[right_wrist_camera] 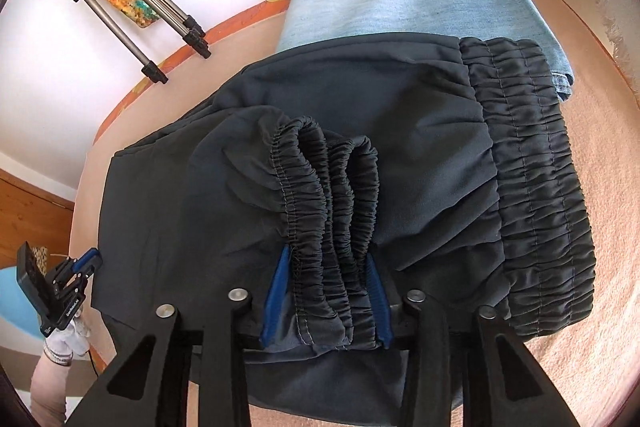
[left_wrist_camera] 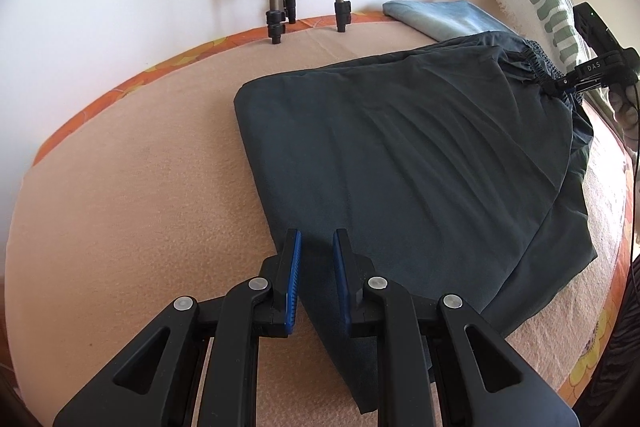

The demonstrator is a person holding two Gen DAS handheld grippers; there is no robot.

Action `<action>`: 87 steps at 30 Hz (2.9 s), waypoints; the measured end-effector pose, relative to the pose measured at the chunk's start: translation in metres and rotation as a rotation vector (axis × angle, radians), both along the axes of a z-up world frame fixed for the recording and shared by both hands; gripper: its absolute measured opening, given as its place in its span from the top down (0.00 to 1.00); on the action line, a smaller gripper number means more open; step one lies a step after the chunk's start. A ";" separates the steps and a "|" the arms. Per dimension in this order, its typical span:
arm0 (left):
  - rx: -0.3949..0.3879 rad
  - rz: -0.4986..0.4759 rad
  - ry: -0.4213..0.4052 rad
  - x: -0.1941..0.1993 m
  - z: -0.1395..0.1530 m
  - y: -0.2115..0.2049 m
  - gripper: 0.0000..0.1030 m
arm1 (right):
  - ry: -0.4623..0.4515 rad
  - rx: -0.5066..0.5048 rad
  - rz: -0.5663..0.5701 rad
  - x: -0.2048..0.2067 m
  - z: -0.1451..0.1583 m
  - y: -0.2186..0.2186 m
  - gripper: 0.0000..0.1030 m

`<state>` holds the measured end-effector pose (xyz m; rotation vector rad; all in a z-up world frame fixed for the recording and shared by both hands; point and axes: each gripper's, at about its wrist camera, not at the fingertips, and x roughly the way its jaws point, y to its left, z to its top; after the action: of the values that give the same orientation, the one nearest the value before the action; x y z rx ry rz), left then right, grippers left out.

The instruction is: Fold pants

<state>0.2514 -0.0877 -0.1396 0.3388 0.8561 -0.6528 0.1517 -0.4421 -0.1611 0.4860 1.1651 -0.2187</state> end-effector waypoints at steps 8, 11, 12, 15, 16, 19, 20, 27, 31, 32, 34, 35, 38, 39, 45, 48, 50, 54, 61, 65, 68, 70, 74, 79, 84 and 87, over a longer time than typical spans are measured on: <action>-0.070 0.070 0.018 0.007 0.014 0.024 0.85 | -0.055 -0.140 0.014 -0.022 0.042 0.000 0.87; -0.092 0.088 0.045 0.006 0.016 0.030 0.84 | -0.028 -0.218 -0.024 -0.029 0.049 -0.015 0.87; -0.106 0.088 0.063 0.005 0.016 0.030 0.84 | -0.030 -0.216 -0.034 -0.032 0.048 -0.021 0.87; -0.115 0.078 0.079 -0.001 0.017 0.025 0.84 | -0.024 -0.175 -0.045 -0.036 0.042 -0.035 0.85; -0.115 0.071 0.076 -0.004 0.018 0.021 0.84 | -0.013 -0.205 -0.043 -0.036 0.040 -0.036 0.85; -0.113 0.040 0.068 -0.011 0.021 0.011 0.82 | 0.014 -0.242 -0.052 -0.030 0.033 -0.034 0.85; -0.106 0.027 0.058 -0.013 0.022 0.006 0.82 | 0.020 -0.250 -0.039 -0.026 0.032 -0.031 0.80; -0.071 0.003 0.095 -0.019 0.009 -0.014 0.76 | -0.051 -0.377 -0.038 -0.024 0.067 -0.001 0.57; -0.085 0.043 0.128 -0.020 0.000 -0.011 0.70 | -0.132 -0.334 0.031 -0.011 0.089 0.033 0.47; -0.082 0.053 0.131 -0.020 -0.003 -0.011 0.70 | -0.144 -0.330 0.057 -0.006 0.093 0.044 0.46; -0.073 0.059 0.134 -0.023 -0.007 -0.011 0.70 | -0.173 -0.308 0.105 0.006 0.097 0.065 0.46; -0.065 0.059 0.133 -0.025 -0.009 -0.010 0.70 | -0.188 -0.286 0.128 0.013 0.097 0.075 0.46; -0.065 0.063 0.136 -0.029 -0.013 -0.008 0.70 | -0.200 -0.235 0.213 0.039 0.092 0.109 0.46; -0.067 0.064 0.132 -0.030 -0.013 -0.007 0.70 | -0.199 -0.235 0.239 0.048 0.089 0.121 0.46; -0.070 0.046 0.113 -0.041 -0.013 -0.005 0.70 | -0.158 -0.162 0.382 0.112 0.060 0.197 0.44; -0.085 0.039 0.116 -0.044 -0.013 -0.001 0.70 | -0.119 -0.136 0.441 0.148 0.039 0.231 0.44; -0.106 0.041 0.126 -0.044 -0.013 0.003 0.70 | -0.090 -0.107 0.463 0.168 0.024 0.252 0.44; -0.152 0.048 0.146 -0.042 -0.014 0.009 0.70 | -0.029 -0.089 0.470 0.206 -0.001 0.280 0.44; -0.240 0.070 0.195 -0.035 -0.015 0.020 0.70 | 0.082 -0.133 0.453 0.241 -0.034 0.307 0.44; -0.269 0.083 0.216 -0.031 -0.015 0.025 0.70 | 0.142 -0.194 0.460 0.250 -0.049 0.317 0.46; -0.278 0.091 0.228 -0.026 -0.013 0.025 0.70 | 0.183 -0.250 0.464 0.254 -0.057 0.326 0.54; -0.280 0.098 0.226 -0.023 -0.011 0.024 0.70 | 0.194 -0.302 0.477 0.255 -0.059 0.332 0.60; -0.306 0.118 0.260 -0.014 -0.010 0.023 0.68 | 0.205 -0.352 0.487 0.254 -0.060 0.335 0.81; -0.305 0.114 0.288 -0.007 -0.012 0.012 0.60 | 0.171 -0.243 0.451 0.250 -0.049 0.321 0.99; -0.291 0.093 0.301 -0.009 -0.010 0.001 0.60 | 0.111 -0.159 0.413 0.242 -0.028 0.299 1.00; -0.319 0.108 0.308 -0.010 -0.010 0.001 0.61 | 0.077 -0.131 0.408 0.235 -0.016 0.291 1.00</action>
<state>0.2413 -0.0869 -0.1496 -0.0983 1.0365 -0.7389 0.3862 -0.1506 -0.1773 0.1185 1.2891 0.0405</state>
